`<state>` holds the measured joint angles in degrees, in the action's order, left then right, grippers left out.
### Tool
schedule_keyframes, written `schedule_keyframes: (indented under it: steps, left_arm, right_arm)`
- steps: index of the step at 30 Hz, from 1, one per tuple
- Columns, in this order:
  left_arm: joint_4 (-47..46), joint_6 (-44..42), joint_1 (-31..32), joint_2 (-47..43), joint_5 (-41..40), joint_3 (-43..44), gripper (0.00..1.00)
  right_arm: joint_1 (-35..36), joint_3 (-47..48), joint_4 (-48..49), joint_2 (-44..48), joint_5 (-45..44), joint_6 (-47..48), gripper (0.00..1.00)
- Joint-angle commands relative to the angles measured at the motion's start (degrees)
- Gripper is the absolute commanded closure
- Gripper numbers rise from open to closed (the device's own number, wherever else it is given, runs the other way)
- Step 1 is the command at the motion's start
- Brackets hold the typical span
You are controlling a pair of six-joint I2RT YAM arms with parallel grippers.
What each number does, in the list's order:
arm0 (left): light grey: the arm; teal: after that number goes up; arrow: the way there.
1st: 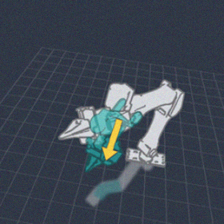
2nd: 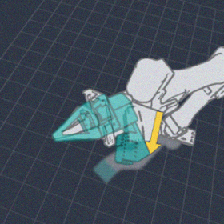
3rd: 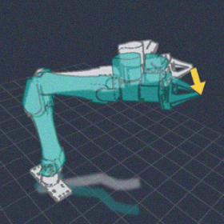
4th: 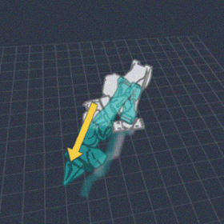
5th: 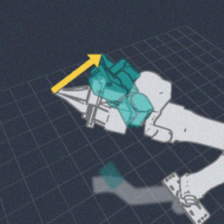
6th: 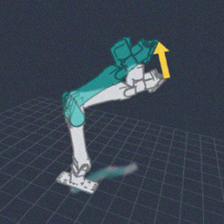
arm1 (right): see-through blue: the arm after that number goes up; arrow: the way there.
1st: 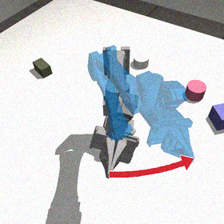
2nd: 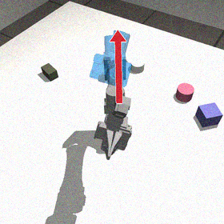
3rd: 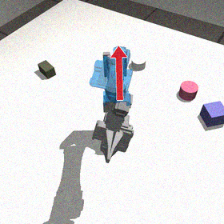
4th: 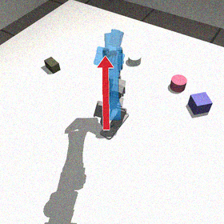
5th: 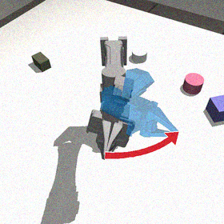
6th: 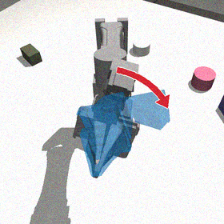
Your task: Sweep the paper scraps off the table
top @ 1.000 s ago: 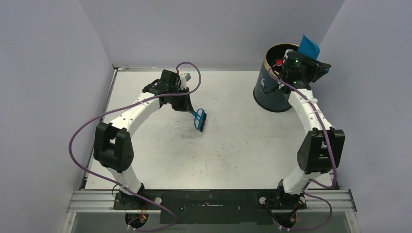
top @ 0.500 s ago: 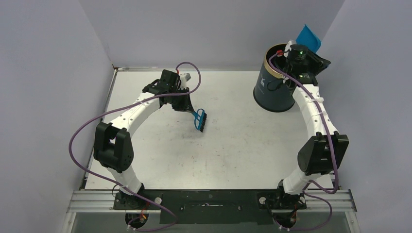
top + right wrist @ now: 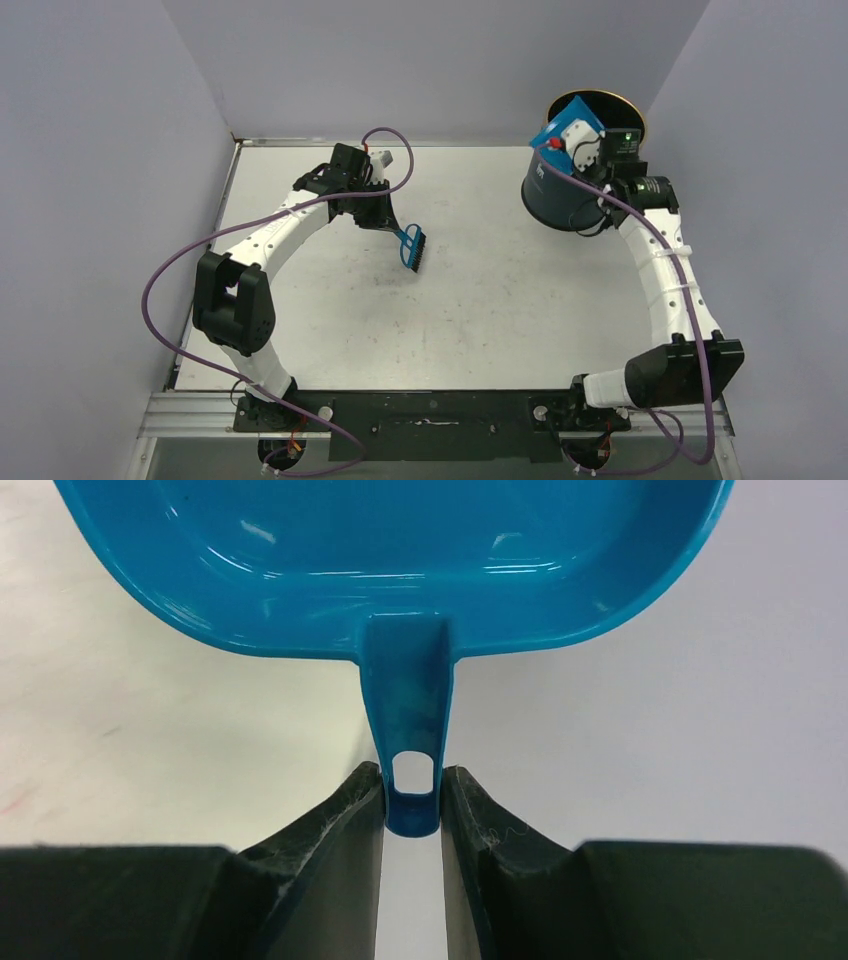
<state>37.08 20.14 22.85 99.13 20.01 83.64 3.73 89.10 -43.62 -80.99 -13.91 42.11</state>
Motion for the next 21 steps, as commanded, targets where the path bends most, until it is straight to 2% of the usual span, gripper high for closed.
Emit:
schedule_keyframes:
  steps: [1,5,8,11,16,21]
  left_arm:
    - [-0.78,-0.85,-0.35,-1.05,0.23,3.30,1.00]
    - [-0.87,-1.05,-0.35,-0.75,-0.14,3.20,1.00]
    - [-0.66,-1.20,-0.36,-0.19,-0.15,3.33,1.00]
    - [-0.22,-1.45,-0.35,0.24,-0.55,3.53,1.00]
    - [0.00,-1.59,-0.46,0.72,-0.59,3.67,1.00]
    - [0.40,-1.75,-0.46,1.03,-0.84,3.58,1.00]
  right_arm:
    - [0.84,-9.35,-6.64,5.57,17.63,-4.81,0.93]
    - [1.69,-16.84,-14.17,8.64,30.14,0.02,0.90]
    - [4.78,-21.92,-21.45,9.39,34.57,3.71,0.89]
    - [11.19,-26.93,-23.21,9.67,32.12,2.84,0.89]
    - [22.51,-35.52,-20.18,11.14,27.79,-2.23,0.89]
    - [28.09,-40.62,-14.89,9.80,22.84,-5.89,0.88]
